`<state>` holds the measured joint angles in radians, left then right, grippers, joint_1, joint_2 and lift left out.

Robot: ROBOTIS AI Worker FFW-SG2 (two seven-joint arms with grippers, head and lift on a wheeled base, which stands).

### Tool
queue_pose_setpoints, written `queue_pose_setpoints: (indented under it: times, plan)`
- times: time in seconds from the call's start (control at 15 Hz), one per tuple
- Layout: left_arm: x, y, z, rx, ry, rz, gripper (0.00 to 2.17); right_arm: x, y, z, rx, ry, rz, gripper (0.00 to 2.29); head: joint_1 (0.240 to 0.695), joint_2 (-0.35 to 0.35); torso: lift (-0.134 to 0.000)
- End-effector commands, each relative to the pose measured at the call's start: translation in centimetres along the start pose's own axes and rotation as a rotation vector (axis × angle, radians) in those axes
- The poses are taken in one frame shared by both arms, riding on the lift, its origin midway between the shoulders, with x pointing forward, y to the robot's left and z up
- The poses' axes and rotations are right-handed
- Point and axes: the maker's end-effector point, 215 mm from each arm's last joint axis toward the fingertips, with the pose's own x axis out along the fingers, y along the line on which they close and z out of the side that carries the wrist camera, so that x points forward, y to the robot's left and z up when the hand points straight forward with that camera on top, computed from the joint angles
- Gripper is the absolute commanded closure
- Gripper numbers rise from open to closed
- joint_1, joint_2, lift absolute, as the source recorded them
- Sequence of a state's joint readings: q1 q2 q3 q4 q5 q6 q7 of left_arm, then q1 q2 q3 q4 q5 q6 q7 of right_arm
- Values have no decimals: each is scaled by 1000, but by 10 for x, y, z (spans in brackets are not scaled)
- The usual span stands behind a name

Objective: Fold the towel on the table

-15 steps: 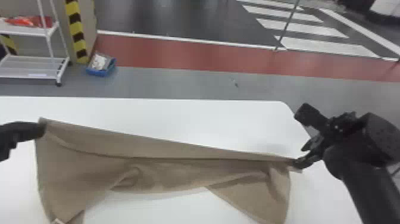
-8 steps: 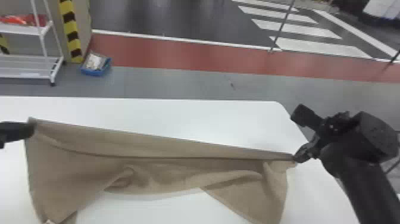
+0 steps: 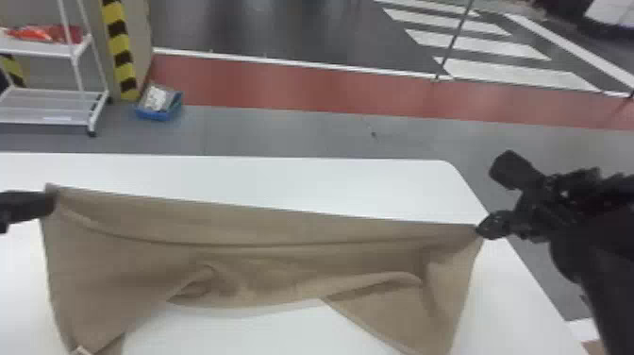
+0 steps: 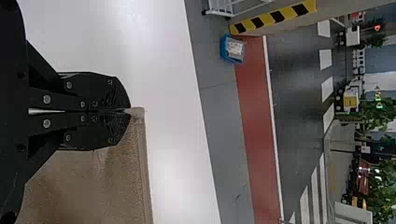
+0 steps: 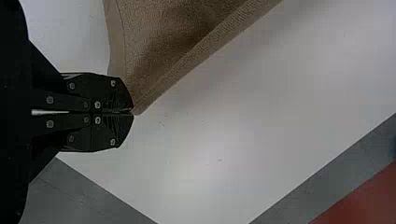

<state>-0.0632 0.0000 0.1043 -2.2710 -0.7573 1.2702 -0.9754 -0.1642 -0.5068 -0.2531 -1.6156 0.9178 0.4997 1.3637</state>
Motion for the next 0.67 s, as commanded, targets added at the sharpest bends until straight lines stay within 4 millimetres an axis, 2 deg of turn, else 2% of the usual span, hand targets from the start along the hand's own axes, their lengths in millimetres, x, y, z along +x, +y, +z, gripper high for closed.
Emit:
queue_pose_setpoints:
  times: [0.0,0.07,0.2,0.27,0.4,0.47,0.53,0.6]
  plan:
    - [-3,1,10,-2,-26,12,1916,-39,-26,17,21,-98,-70,2074,695,-249,-124]
    - [-4,6,14,-6,-42,36,1916,-52,-35,23,30,-127,-93,2074,695,-248,-124]
    - [-1,6,45,22,-89,81,1916,-68,-57,40,17,-146,-147,2074,695,-238,-124]
    - [11,2,55,28,-87,78,1912,-71,-67,59,8,-162,-176,2074,695,-236,-124]
    - [35,7,74,45,-89,101,1916,-74,-89,90,63,-196,-246,2074,660,-236,-124]
    - [46,13,96,85,-127,118,1916,-78,-104,102,80,-212,-293,2074,638,-231,-124]
    - [54,19,118,99,-165,125,1916,-79,-121,110,110,-219,-342,2074,596,-215,-124]
    - [62,25,143,101,-211,121,1912,-84,-138,115,148,-226,-378,2074,573,-208,-124]
